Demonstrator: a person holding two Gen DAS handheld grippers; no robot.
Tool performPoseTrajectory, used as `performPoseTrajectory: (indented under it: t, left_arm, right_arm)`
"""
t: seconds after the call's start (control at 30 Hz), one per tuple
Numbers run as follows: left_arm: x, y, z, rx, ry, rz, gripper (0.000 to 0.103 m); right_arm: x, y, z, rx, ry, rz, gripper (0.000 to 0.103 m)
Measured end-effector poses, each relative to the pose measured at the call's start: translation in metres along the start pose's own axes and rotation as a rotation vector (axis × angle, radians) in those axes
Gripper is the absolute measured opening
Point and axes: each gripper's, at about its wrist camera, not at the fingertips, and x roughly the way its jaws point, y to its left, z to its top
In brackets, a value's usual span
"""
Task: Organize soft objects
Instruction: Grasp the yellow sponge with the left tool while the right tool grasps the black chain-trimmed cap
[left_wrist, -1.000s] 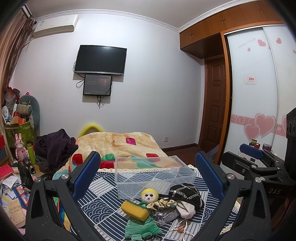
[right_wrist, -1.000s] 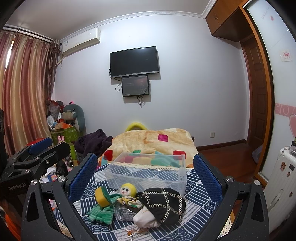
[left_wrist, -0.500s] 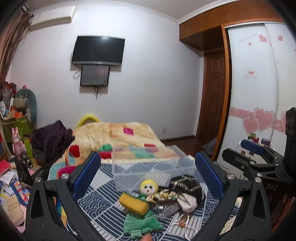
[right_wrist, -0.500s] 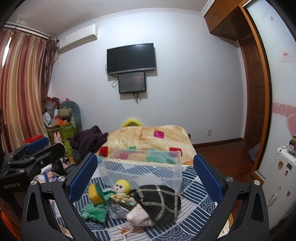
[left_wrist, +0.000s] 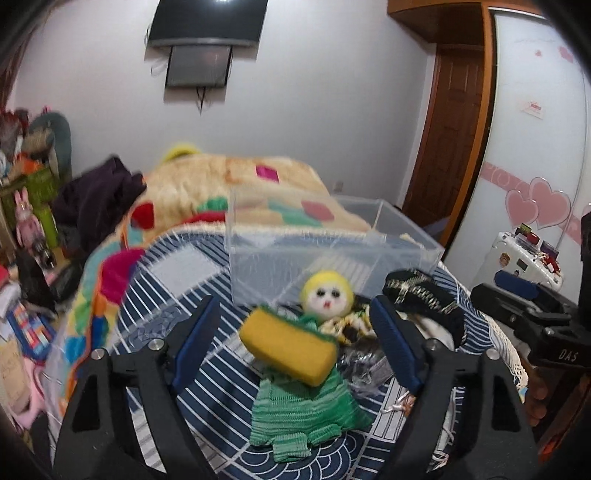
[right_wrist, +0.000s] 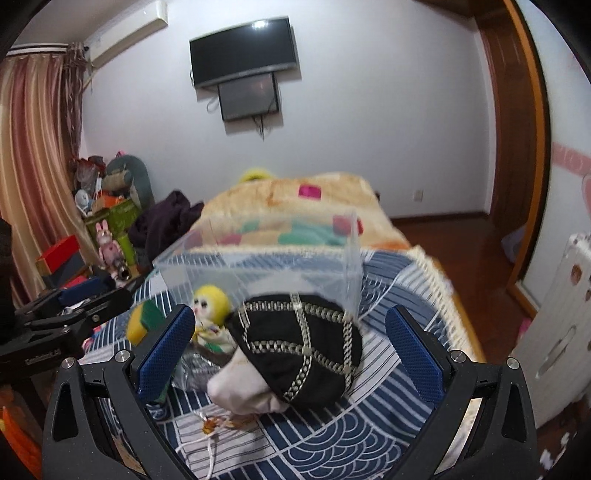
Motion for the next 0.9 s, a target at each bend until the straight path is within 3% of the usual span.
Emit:
performPoseTrajectory:
  t: [0.17,0.27,0.4,0.47,0.7,0.9]
  left_arm:
    - [0.019,0.006,-0.009,-0.026,0.058,-0.014,0.072]
    - [0.025,0.003,-0.013,-0.025,0.077,-0.029,0.066]
    - [0.025,-0.001,-0.014,-0.004,0.074,-0.031,0.058]
    - [0.023,-0.002,-0.014,0.004,0.063,-0.028,0.056]
    - [0.010,-0.001,-0.007,-0.001,0.020,-0.029,0.053]
    - [-0.005,-0.001,0.002,-0.006,-0.026,-0.029,0.053]
  right_arm:
    - [0.017,-0.002,-0.010,0.006,0.087,0.038,0.095]
    - [0.025,-0.002,-0.013,0.010,0.121,0.047,0.085]
    - [0.033,-0.002,-0.016,0.030,0.154,0.068,0.061]
    - [0.032,-0.004,-0.016,0.043,0.154,0.084,0.058]
    - [0.031,-0.002,-0.014,0.028,0.156,0.103,0.028]
    - [0.019,-0.007,-0.004,0.049,0.103,0.108,0.020]
